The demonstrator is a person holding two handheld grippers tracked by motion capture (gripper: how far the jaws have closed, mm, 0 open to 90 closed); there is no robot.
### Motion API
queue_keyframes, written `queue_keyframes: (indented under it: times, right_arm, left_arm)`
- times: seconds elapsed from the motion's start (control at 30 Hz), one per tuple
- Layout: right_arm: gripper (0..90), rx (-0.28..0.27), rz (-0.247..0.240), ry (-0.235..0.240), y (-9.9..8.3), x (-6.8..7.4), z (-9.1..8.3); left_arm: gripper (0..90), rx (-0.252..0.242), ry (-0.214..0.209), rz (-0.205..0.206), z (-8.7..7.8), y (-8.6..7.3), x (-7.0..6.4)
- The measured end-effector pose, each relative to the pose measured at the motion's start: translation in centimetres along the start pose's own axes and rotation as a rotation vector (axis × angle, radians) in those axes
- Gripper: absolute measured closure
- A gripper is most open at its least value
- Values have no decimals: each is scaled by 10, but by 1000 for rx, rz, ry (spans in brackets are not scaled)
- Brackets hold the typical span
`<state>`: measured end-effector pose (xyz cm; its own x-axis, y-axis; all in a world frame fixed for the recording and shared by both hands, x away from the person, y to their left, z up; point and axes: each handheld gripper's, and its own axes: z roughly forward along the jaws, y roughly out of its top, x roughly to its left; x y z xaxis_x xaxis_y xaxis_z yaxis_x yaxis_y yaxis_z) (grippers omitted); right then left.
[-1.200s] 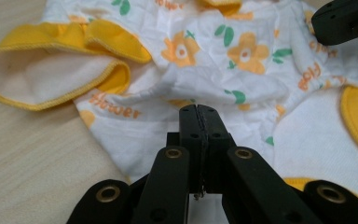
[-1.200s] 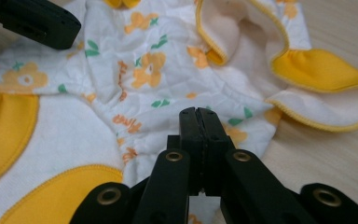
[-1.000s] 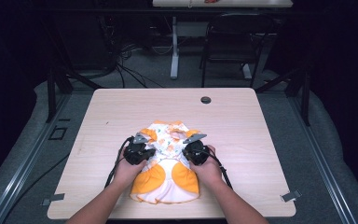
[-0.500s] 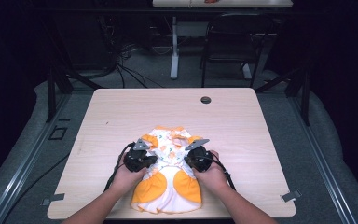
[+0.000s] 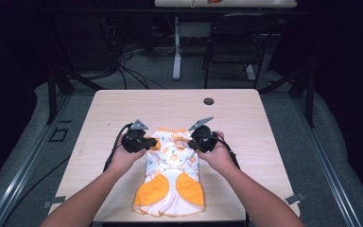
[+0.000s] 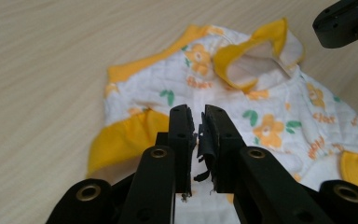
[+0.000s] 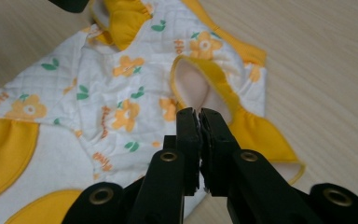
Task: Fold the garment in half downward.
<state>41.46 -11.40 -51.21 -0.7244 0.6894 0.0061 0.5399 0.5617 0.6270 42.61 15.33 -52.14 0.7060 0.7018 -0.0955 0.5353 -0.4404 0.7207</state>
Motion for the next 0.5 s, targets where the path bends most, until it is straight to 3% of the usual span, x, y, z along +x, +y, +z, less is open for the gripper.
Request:
queue_keyframes:
  times: [0.03,0.13,0.33,0.5]
  right_arm:
    - [863,15,-27,2,8,-4,3]
    - [864,36,-71,-12,15,-7,7]
    - [851,48,-48,-10,25,-18,18]
    - [827,62,-27,-12,29,-30,27]
  left_arm:
    - [809,13,18,17,1,7,5]
    - [815,33,14,18,3,15,13]
    - [800,35,23,3,10,20,23]
    - [753,68,31,14,19,20,34]
